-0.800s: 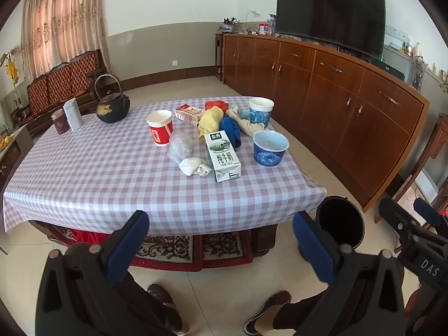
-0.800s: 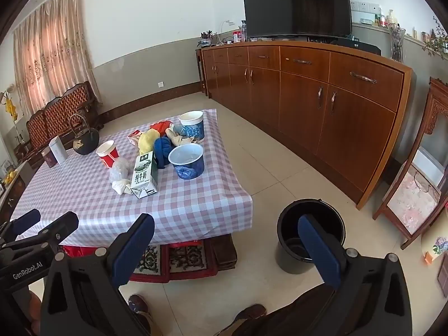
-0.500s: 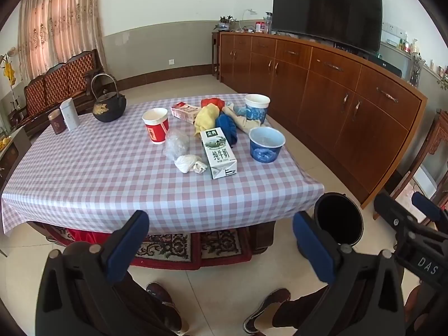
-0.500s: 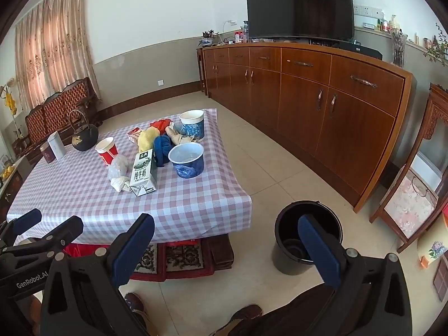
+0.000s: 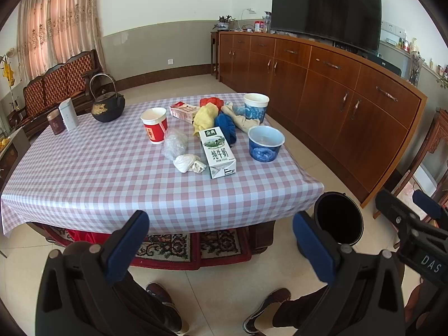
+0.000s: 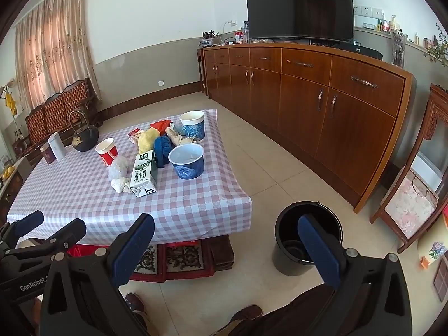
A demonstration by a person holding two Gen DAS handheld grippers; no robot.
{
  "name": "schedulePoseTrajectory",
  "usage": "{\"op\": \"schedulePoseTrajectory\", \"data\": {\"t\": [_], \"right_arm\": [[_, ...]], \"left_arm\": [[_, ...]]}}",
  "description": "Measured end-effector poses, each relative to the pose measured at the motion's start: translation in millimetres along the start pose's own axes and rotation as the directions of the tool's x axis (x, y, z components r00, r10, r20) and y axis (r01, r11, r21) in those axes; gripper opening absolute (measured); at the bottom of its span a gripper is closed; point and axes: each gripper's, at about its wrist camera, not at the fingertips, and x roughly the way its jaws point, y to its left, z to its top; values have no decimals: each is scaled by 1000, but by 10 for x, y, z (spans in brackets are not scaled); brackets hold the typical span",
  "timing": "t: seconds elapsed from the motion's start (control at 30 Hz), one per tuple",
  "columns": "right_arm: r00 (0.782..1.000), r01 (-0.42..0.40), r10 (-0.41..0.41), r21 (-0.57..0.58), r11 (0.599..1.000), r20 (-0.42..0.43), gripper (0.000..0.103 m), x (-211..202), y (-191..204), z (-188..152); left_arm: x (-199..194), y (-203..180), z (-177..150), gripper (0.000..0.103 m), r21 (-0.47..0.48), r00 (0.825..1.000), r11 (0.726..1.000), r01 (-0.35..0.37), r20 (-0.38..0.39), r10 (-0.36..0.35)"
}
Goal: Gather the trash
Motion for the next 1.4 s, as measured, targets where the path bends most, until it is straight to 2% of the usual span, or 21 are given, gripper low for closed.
{"op": "schedulePoseTrajectory", "data": {"t": [0.87,1.4], "right_arm": [[1000,-2,2,0,1000,7,103,0,-4,-30],[998,-7,6,10,1000,58,103,-87,9,-26]], "left_arm": [[-3,51,5,103,-10,1000,1000,0,5,0],[-68,109,9,103,-37,998,999,-2,62,4]]}}
